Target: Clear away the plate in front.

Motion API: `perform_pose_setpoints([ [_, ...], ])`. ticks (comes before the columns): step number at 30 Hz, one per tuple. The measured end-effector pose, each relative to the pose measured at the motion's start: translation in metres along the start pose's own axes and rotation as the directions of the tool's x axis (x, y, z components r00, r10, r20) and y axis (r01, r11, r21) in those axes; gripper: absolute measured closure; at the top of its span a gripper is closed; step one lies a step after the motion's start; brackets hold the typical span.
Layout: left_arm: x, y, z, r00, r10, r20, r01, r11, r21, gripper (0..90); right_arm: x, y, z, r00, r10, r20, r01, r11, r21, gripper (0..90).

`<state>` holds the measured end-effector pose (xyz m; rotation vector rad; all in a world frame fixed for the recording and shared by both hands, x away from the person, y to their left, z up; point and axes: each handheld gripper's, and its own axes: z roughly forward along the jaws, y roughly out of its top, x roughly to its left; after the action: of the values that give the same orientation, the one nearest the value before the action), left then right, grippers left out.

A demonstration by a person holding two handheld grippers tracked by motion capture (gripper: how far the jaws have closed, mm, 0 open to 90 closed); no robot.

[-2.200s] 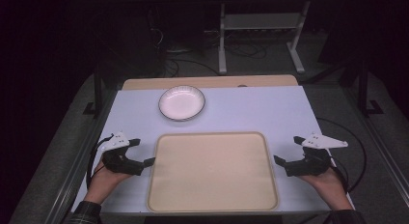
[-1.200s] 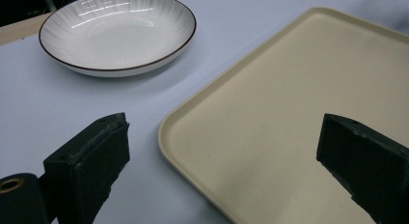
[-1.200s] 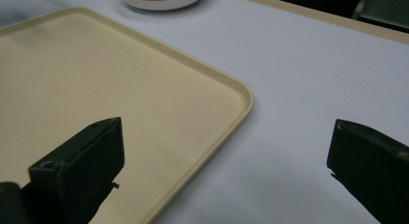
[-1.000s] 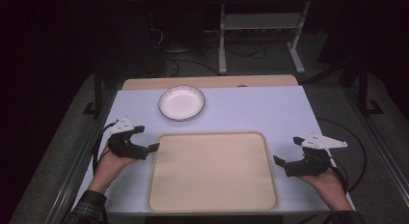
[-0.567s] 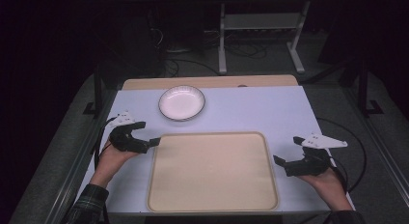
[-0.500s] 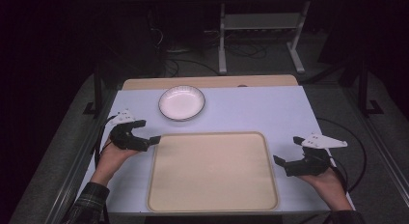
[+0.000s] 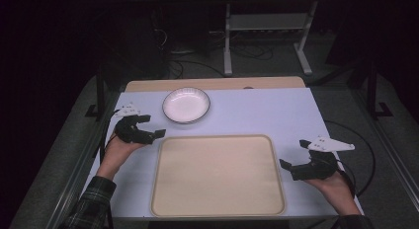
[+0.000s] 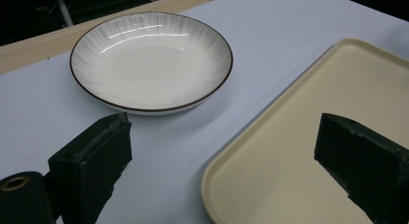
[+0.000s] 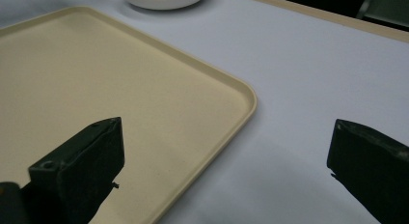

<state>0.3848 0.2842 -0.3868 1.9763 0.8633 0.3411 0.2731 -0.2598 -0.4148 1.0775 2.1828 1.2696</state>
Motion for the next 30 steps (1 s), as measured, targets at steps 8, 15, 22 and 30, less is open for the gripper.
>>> perform_pose_setpoints([
  [8,0.009,0.007,0.005,0.9999,-0.014,-0.001,0.014,0.9999,-0.001,5.9,0.000,0.000,0.000,1.0000,0.002,-0.001,-0.002,1.0000,0.000,0.0],
  [15,0.016,0.016,0.013,0.9998,-0.021,-0.003,0.021,0.9998,0.001,6.0,0.000,0.000,0.000,1.0000,0.000,-0.001,0.000,1.0000,0.000,0.0],
  [22,0.023,0.024,0.027,0.9995,-0.030,-0.001,0.030,0.9993,0.020,6.0,0.000,0.000,0.000,1.0000,-0.001,-0.003,0.001,1.0000,-0.003,0.0],
  [30,0.033,0.032,0.040,0.9991,-0.043,-0.004,0.043,0.9984,0.038,5.9,0.000,0.001,0.000,1.0000,0.003,-0.005,-0.003,1.0000,-0.007,0.0],
])
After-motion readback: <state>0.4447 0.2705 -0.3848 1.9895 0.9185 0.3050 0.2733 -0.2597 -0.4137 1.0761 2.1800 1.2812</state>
